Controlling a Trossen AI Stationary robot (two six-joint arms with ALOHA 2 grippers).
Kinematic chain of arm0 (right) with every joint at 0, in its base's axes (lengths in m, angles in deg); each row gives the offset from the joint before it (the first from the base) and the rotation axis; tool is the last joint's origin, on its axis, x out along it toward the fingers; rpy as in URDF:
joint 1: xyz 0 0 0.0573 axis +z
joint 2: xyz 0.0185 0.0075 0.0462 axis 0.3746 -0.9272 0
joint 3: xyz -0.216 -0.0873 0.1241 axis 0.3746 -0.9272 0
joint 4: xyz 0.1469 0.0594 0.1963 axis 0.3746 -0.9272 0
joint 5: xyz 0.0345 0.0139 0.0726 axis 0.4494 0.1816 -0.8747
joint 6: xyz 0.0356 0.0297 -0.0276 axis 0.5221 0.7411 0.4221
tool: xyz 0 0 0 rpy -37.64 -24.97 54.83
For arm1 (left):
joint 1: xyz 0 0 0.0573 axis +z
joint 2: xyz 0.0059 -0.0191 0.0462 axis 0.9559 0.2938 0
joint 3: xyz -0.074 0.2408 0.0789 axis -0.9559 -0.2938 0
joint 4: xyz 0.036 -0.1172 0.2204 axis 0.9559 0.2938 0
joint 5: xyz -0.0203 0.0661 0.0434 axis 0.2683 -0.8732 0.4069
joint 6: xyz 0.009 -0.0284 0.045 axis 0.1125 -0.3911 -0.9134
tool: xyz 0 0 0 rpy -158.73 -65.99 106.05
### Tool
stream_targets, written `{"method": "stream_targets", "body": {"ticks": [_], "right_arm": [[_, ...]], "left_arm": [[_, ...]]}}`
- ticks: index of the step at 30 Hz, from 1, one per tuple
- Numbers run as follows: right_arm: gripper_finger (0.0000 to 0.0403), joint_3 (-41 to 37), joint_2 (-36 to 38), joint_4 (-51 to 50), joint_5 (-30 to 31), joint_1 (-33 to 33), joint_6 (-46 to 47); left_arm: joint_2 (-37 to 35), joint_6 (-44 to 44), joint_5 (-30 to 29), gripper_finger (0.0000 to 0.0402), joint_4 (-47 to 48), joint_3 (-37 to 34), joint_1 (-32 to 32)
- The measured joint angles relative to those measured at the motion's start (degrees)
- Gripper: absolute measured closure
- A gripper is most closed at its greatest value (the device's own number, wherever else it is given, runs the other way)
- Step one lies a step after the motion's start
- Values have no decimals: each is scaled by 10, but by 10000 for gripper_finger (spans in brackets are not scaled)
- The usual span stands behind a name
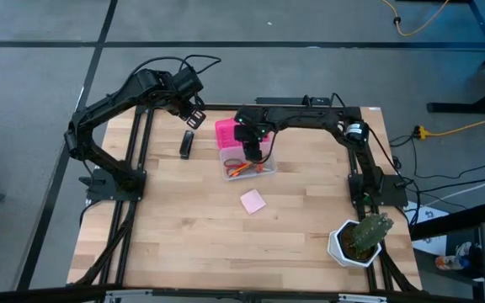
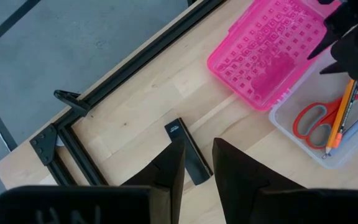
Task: Pack school essentials
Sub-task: Adjust the supply box
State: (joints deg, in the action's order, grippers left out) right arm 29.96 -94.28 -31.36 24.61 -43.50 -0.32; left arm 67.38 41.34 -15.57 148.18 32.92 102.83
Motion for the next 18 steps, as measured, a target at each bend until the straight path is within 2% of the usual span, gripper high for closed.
{"method": "stream_targets", "body": {"ticks": [12, 18], "right_arm": [[273, 0, -23, -7, 5, -1, 28], [297, 0, -23, -40, 18, -17, 80]], "left_arm": [[0, 0, 0, 326, 0, 0, 0], [0, -1, 0, 326, 0, 0, 0]]}}
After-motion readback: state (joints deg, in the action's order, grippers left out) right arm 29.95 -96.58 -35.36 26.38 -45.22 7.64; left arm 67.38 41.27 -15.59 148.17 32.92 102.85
